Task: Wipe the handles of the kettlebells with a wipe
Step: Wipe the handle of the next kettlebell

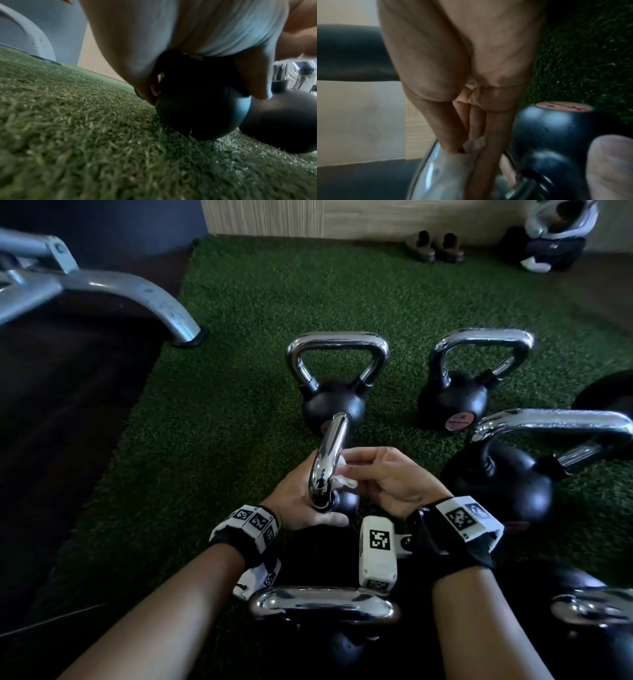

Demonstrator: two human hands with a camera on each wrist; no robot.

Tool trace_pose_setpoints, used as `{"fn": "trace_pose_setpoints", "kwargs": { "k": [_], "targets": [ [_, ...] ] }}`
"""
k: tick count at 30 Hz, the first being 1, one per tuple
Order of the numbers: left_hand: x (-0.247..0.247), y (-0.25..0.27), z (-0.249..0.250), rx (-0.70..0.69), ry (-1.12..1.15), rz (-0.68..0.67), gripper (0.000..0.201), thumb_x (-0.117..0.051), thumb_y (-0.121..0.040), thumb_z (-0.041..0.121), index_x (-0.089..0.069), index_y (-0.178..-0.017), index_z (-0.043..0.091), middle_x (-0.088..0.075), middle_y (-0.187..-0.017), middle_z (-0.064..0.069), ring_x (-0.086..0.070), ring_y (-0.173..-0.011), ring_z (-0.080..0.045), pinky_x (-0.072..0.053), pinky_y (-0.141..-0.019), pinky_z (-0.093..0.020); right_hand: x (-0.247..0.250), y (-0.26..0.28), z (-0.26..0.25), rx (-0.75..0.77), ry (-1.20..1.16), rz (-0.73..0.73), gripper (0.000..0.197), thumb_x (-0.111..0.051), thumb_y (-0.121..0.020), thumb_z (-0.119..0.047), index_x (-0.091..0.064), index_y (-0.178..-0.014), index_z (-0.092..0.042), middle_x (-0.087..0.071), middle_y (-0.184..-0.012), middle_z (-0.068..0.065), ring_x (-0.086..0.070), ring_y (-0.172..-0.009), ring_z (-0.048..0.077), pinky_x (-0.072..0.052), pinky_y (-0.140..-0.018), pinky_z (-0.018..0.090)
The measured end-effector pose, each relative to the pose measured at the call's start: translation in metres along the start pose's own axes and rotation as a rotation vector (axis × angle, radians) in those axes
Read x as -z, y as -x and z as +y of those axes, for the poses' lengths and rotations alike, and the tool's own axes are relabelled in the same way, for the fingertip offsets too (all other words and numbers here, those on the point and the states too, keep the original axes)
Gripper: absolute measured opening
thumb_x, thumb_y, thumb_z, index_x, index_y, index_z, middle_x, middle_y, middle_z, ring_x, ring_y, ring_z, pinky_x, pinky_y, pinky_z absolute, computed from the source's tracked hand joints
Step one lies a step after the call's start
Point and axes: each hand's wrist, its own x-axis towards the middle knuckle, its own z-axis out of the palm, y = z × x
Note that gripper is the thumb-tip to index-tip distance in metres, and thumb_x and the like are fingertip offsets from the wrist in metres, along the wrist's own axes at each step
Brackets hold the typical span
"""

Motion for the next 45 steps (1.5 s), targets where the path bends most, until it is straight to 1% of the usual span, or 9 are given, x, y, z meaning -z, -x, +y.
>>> {"fn": "trace_pose_setpoints", "kwargs": {
  "k": [6, 11, 14, 16, 20, 27, 35, 42, 45],
  "targets": [
    [-0.004, 0.002, 0.003, -0.027, 0.046, 0.049, 0.085, -0.099, -0.059, 0.005, -0.053, -0.130, 0.014, -0.056, -0.114, 0.025, -0.057, -0.103, 0.023, -0.041, -0.088, -0.001, -0.005, 0.002, 0.005, 0.008, -0.129, -0.022, 0.029, -0.069, -0.073, 0.006, -0.069, -0.102, 0.002, -0.076, -0.084, 0.012, -0.074, -0.068, 0.017, -0.062, -0.071, 0.026],
    [-0.004, 0.003, 0.005, -0.054, 0.051, 0.067, 0.079, -0.099, -0.057, 0.027, -0.055, -0.115, 0.058, -0.061, -0.125, 0.007, -0.067, -0.109, -0.010, -0.055, -0.098, -0.033, -0.009, -0.011, 0.002, 0.043, -0.247, 0.073, 0.031, -0.065, -0.072, 0.006, -0.067, -0.103, 0.002, -0.076, -0.084, 0.011, -0.075, -0.070, 0.016, -0.062, -0.066, 0.023],
    [-0.002, 0.002, 0.006, -0.046, -0.035, 0.017, 0.072, -0.101, -0.059, 0.024, -0.055, -0.096, 0.066, -0.053, -0.116, 0.019, -0.051, -0.113, 0.017, -0.037, -0.101, -0.007, -0.009, -0.005, 0.008, 0.030, -0.237, 0.052, 0.027, -0.066, -0.073, 0.004, -0.069, -0.100, 0.000, -0.075, -0.085, 0.011, -0.074, -0.070, 0.016, -0.063, -0.069, 0.023],
    [-0.002, 0.001, 0.002, -0.029, -0.051, -0.005, 0.065, -0.101, -0.060, 0.029, -0.057, -0.093, 0.064, -0.054, -0.110, 0.020, -0.050, -0.110, 0.019, -0.034, -0.098, -0.003, -0.010, -0.003, 0.010, 0.036, -0.237, 0.057, 0.024, -0.066, -0.073, 0.004, -0.071, -0.095, -0.001, -0.076, -0.082, 0.011, -0.074, -0.068, 0.017, -0.063, -0.068, 0.023],
    [-0.006, 0.004, -0.003, 0.004, 0.054, 0.081, 0.082, -0.098, -0.054, 0.036, -0.053, -0.122, 0.045, -0.068, -0.114, 0.009, -0.067, -0.108, -0.006, -0.054, -0.097, -0.031, -0.011, -0.014, 0.006, 0.114, -0.294, 0.171, 0.033, -0.066, -0.071, 0.003, -0.067, -0.104, 0.001, -0.076, -0.086, 0.013, -0.074, -0.069, 0.017, -0.061, -0.068, 0.024],
    [-0.006, 0.005, 0.000, -0.008, 0.055, 0.092, 0.100, -0.101, -0.057, 0.011, -0.042, -0.131, 0.045, -0.062, -0.116, 0.031, -0.058, -0.109, 0.016, -0.042, -0.094, -0.005, -0.020, -0.009, 0.013, 0.292, -0.122, 0.379, 0.031, -0.082, -0.063, -0.002, -0.070, -0.091, -0.003, -0.077, -0.084, 0.016, -0.072, -0.069, 0.024, -0.061, -0.066, 0.030],
    [-0.009, 0.003, -0.005, 0.006, 0.026, 0.101, 0.104, -0.102, -0.055, 0.020, -0.040, -0.133, 0.050, -0.061, -0.124, 0.025, -0.057, -0.117, 0.012, -0.043, -0.100, -0.010, -0.023, -0.025, 0.007, 0.472, 0.572, 0.867, 0.020, -0.087, -0.071, -0.012, -0.069, -0.068, -0.021, -0.072, -0.064, -0.005, -0.064, -0.057, 0.002, -0.053, -0.058, 0.020],
    [-0.009, 0.004, -0.001, -0.029, 0.040, 0.106, 0.109, -0.098, -0.057, 0.032, -0.042, -0.149, 0.024, -0.060, -0.131, 0.016, -0.058, -0.123, 0.001, -0.046, -0.107, -0.025, -0.026, -0.027, -0.004, 0.446, 0.765, 0.894, 0.015, -0.083, -0.074, -0.011, -0.071, -0.071, -0.019, -0.068, -0.065, -0.010, -0.065, -0.064, 0.006, -0.054, -0.065, 0.021],
    [-0.009, 0.005, 0.001, -0.052, 0.015, 0.119, 0.102, -0.099, -0.056, 0.028, -0.041, -0.139, 0.042, -0.060, -0.124, 0.028, -0.057, -0.117, 0.010, -0.043, -0.101, -0.013, -0.026, -0.028, 0.001, 0.447, 0.818, 0.897, 0.018, -0.082, -0.075, -0.014, -0.067, -0.067, -0.020, -0.064, -0.061, -0.011, -0.058, -0.057, 0.001, -0.041, -0.055, 0.004]
  ]
}}
